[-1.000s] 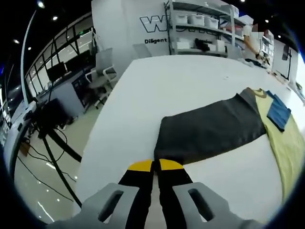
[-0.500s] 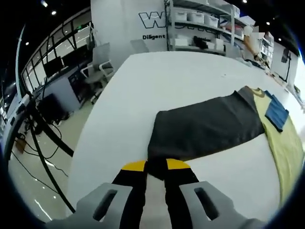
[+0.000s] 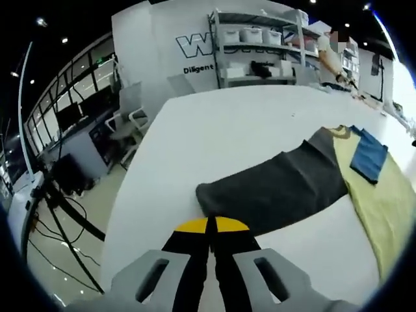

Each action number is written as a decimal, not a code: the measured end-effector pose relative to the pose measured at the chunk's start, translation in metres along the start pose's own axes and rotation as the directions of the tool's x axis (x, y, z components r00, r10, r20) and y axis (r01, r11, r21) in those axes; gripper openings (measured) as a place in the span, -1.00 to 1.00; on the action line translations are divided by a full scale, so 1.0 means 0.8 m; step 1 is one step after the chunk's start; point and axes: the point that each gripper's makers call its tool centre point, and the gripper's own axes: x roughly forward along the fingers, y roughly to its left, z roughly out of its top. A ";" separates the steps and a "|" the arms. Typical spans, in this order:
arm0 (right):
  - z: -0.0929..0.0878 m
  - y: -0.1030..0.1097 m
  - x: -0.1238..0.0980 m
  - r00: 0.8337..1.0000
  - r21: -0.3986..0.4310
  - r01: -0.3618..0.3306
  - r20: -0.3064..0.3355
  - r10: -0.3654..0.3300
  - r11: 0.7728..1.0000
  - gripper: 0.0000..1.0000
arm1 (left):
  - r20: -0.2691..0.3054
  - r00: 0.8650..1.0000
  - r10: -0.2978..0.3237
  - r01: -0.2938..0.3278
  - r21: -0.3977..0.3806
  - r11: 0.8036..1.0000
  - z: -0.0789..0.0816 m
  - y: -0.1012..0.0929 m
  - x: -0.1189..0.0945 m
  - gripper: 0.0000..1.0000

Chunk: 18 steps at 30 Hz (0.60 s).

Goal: Fold the garment on the visible template until the final outline fits inside the template.

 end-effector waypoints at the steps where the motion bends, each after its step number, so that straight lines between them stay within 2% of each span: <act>1: 0.000 0.000 0.000 1.000 -0.001 0.001 -0.001 -0.001 1.000 0.88 | 0.011 1.000 -0.007 0.007 0.002 1.000 0.005 -0.005 0.000 -0.99; 3: 0.000 0.001 0.000 1.000 -0.002 0.000 -0.001 0.000 1.000 0.88 | 0.036 0.999 -0.016 0.016 0.009 1.000 0.017 -0.013 -0.001 -0.99; 4: 0.001 0.001 -0.001 1.000 -0.001 -0.001 0.003 0.001 1.000 0.88 | 0.066 0.997 -0.031 0.030 0.018 0.999 0.030 -0.022 -0.003 -0.99; 8: 0.002 0.003 -0.002 1.000 -0.004 -0.004 0.005 0.004 1.000 0.89 | 0.108 0.991 -0.072 0.071 0.016 0.997 0.055 -0.045 -0.005 -0.99; 14: 0.001 0.003 -0.003 1.000 -0.004 -0.005 0.004 0.005 1.000 0.89 | 0.143 0.983 -0.112 0.106 0.049 0.993 0.080 -0.070 -0.008 -0.99; 18: 0.000 0.002 -0.003 1.000 -0.005 -0.003 -0.001 0.003 1.000 0.89 | 0.185 0.968 -0.170 0.157 0.082 0.984 0.109 -0.102 -0.012 -0.99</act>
